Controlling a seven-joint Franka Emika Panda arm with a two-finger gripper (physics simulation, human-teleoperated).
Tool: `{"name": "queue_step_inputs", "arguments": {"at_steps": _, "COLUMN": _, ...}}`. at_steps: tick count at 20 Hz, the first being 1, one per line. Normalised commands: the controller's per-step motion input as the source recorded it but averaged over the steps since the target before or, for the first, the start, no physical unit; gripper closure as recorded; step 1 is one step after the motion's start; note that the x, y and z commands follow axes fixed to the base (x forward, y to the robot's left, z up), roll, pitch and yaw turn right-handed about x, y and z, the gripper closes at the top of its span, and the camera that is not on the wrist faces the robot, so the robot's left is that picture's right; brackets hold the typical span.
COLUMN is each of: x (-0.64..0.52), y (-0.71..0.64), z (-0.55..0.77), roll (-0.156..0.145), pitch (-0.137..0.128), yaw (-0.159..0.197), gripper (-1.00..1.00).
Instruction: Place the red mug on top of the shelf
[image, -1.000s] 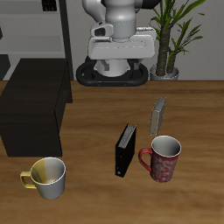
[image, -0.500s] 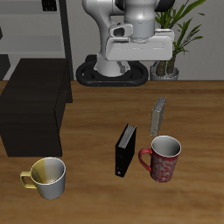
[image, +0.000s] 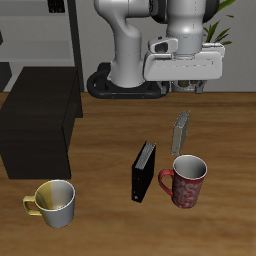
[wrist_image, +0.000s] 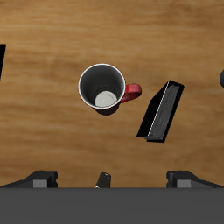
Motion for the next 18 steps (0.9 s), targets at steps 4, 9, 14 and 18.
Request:
{"name": "queue_step_inputs", "arguments": {"at_steps": 4, "x": 0.22, "y": 0.25, "z": -0.07, "roll": 0.017, "pitch": 0.001, "yaw": 0.000, "gripper": -1.00}}
{"name": "queue_step_inputs", "arguments": {"at_steps": 9, "x": 0.27, "y": 0.26, "z": -0.05, "roll": 0.027, "pitch": -0.033, "yaw": 0.018, "gripper": -1.00}}
{"name": "queue_step_inputs", "arguments": {"at_steps": 14, "x": 0.34, "y": 0.18, "z": -0.17, "roll": 0.025, "pitch": -0.014, "yaw": -0.030, "gripper": -1.00}}
{"name": "queue_step_inputs", "arguments": {"at_steps": 18, "x": 0.37, "y": 0.17, "z": -0.40, "roll": 0.023, "pitch": 0.062, "yaw": -0.015, "gripper": -1.00}}
